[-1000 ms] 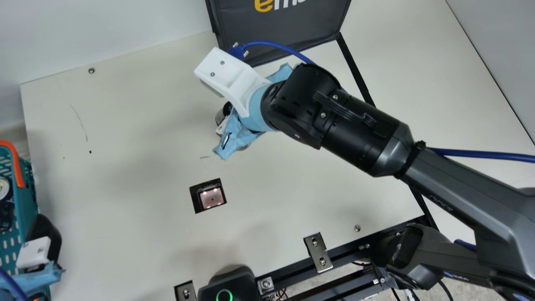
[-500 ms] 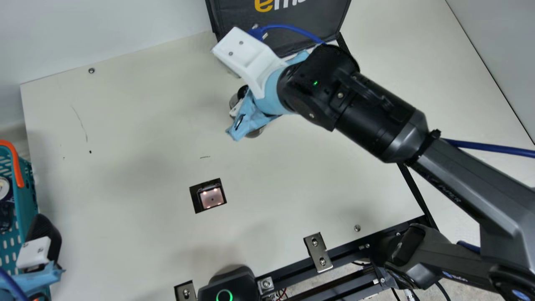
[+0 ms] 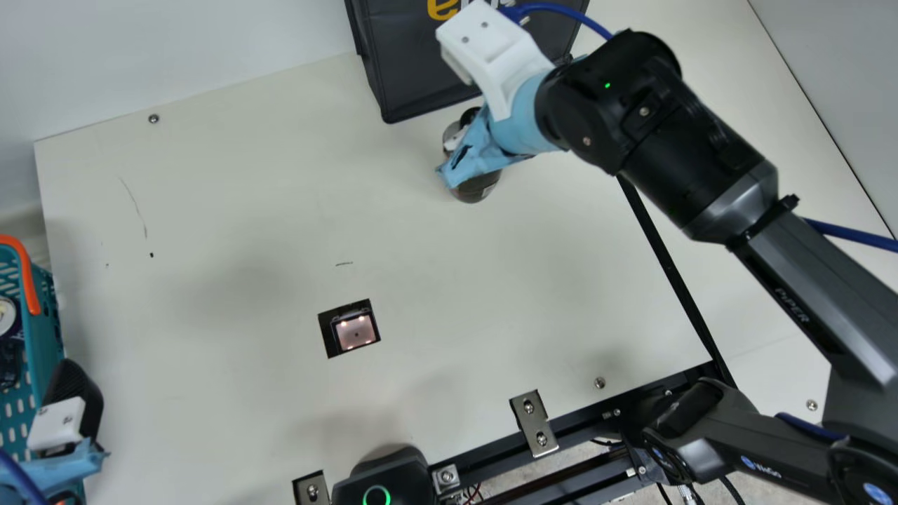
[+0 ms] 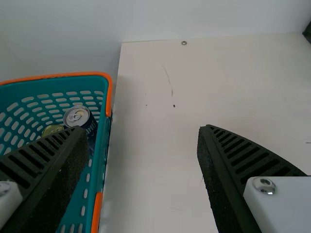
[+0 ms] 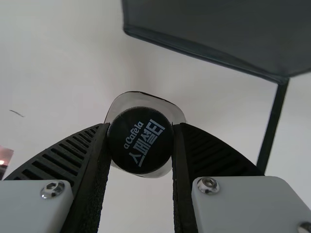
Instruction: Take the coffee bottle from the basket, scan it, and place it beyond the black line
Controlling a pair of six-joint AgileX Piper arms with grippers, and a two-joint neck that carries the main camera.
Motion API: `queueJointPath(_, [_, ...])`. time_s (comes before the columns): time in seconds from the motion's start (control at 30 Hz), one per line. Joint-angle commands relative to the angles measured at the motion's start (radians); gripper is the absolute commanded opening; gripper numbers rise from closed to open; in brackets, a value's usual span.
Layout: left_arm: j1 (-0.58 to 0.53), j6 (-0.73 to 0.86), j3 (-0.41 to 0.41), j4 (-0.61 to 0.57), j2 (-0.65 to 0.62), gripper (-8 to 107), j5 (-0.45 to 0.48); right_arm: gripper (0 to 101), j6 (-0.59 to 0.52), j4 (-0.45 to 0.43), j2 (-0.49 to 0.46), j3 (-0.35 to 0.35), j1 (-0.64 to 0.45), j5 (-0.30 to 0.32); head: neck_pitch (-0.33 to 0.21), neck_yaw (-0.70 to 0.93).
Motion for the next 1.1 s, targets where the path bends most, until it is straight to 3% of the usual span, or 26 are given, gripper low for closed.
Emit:
queueJointPath(0.0, [0.000, 0.000, 0.000, 0.000, 0.000, 90, 0.000, 0, -0.009, 0.007, -0.004, 0.004, -0.045, -0.001, -0.027, -0.002])
queueJointPath(1.07, [0.000, 0.000, 0.000, 0.000, 0.000, 90, 0.000, 0, -0.208, 0.150, -0.022, 0.036, -0.614, 0.000, -0.027, -0.002])
